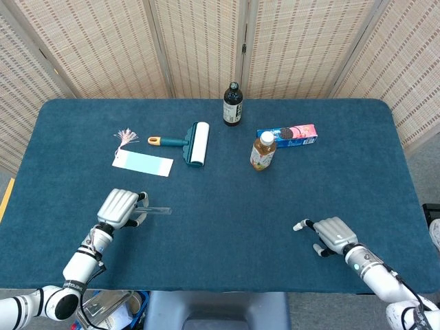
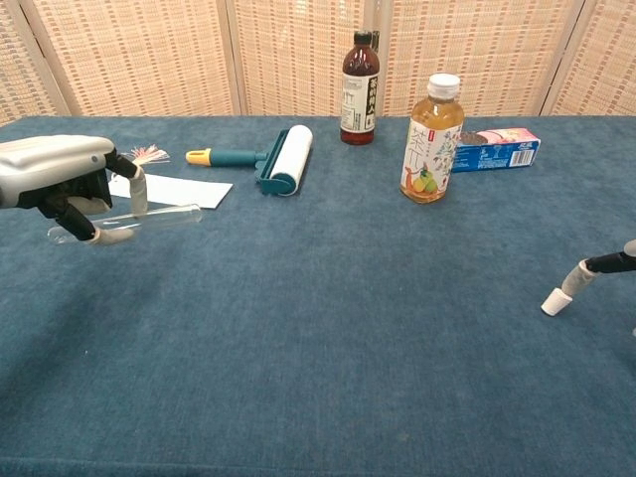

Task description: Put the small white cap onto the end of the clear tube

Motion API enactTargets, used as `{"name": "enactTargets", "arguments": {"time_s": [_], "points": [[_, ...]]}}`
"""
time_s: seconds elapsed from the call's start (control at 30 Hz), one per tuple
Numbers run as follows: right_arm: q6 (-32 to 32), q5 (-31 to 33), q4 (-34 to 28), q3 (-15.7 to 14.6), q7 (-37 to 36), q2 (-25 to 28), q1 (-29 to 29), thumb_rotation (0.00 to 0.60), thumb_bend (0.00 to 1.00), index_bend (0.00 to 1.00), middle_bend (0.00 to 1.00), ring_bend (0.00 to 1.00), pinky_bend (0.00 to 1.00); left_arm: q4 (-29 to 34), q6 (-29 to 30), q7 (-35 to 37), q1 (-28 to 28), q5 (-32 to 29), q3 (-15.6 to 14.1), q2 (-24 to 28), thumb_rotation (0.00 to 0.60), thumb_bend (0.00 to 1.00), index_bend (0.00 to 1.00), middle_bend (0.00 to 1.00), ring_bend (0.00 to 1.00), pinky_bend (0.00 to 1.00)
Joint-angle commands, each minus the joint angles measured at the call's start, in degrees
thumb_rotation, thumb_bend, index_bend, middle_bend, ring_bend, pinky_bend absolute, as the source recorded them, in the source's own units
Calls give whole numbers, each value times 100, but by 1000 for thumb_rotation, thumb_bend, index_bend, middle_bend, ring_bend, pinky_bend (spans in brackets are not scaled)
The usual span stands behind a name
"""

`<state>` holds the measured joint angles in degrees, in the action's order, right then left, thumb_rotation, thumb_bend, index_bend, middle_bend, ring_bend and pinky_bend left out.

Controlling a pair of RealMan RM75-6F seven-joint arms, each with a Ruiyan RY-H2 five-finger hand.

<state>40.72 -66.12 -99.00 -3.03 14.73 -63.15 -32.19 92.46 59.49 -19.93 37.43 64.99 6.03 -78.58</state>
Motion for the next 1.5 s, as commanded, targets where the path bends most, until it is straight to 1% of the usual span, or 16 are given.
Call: {"name": "enactTargets", "arguments": {"time_s": [0.03, 0.33, 0.5, 0.6, 0.63, 0.7, 0.77, 0.83, 0.93, 1.0, 1.07, 1.13, 1.2, 1.23, 1.37, 1.5], "points": [[41, -20, -55, -25, 36, 21, -6, 600, 421, 177, 953, 968, 901, 2, 1, 2, -6, 3, 2, 1, 600, 326, 634, 1000, 1000, 1000], [367, -151, -358, -102, 103, 213, 101, 600, 421, 177, 953, 968, 900, -18, 1, 32, -27, 32, 19, 7, 600, 326, 634, 1000, 1000, 1000], [717, -280, -660, -99, 153, 501, 218, 600, 421, 177, 927, 958, 900, 17, 30, 54, -42, 69, 38, 31, 600, 326, 633, 1000, 1000, 1000], [1121, -451, -863, -6, 63, 704, 352, 600, 420, 177, 845, 874, 898, 39, 50, 72, -53, 79, 58, 56, 600, 326, 634, 1000, 1000, 1000], [1256, -534, -904, 25, 27, 746, 398, 600, 418, 177, 793, 811, 881, 48, 52, 75, -56, 78, 62, 62, 600, 326, 634, 1000, 1000, 1000], [1547, -756, -952, 99, -116, 795, 499, 600, 403, 177, 692, 674, 805, 65, 54, 70, -60, 77, 65, 73, 600, 326, 633, 1000, 1000, 1000], [1801, -962, -923, 177, -312, 779, 589, 600, 373, 177, 558, 520, 690, 89, 45, 51, -61, 70, 61, 82, 600, 326, 634, 1000, 1000, 1000], [1966, -1150, -855, 237, -514, 740, 644, 600, 342, 177, 451, 422, 603, 103, 52, 35, -66, 62, 63, 85, 600, 326, 634, 1000, 1000, 1000], [2118, -1404, -727, 293, -790, 646, 688, 600, 265, 173, 248, 228, 386, 129, 60, 21, -73, 43, 73, 94, 600, 326, 633, 1000, 1000, 1000], [2161, -1538, -638, 308, -960, 580, 698, 600, 183, 95, 118, 85, 203, 144, 70, 6, -77, 42, 75, 103, 600, 326, 633, 1000, 1000, 1000], [2227, -1700, -518, 329, -1129, 498, 706, 600, 116, 2, 13, 1, 37, 158, 79, -3, -82, 48, 75, 109, 600, 326, 634, 1000, 1000, 1000], [2295, -1825, -380, 358, -1201, 417, 706, 600, 111, 0, 0, 0, 2, 171, 81, -10, -85, 47, 75, 115, 600, 326, 634, 1000, 1000, 1000], [2384, -1930, -234, 392, -1202, 305, 706, 600, 133, 19, 0, 0, 0, 181, 76, -9, -88, 41, 74, 116, 600, 326, 634, 1000, 1000, 1000], [2437, -1993, -134, 411, -1205, 218, 706, 600, 151, 57, 0, 0, 0, 187, 77, -9, -89, 41, 75, 114, 600, 326, 633, 1000, 1000, 1000], [2450, -2121, 186, 443, -1343, -49, 661, 600, 262, 278, 0, 0, 0, 210, 88, -25, -97, 48, 69, 104, 600, 326, 634, 1000, 1000, 1000], [2293, -2089, 441, 441, -1310, -239, 592, 600, 296, 379, 17, 0, 0, 239, 111, -41, -114, 51, 63, 112, 600, 326, 634, 1000, 1000, 1000]]}}
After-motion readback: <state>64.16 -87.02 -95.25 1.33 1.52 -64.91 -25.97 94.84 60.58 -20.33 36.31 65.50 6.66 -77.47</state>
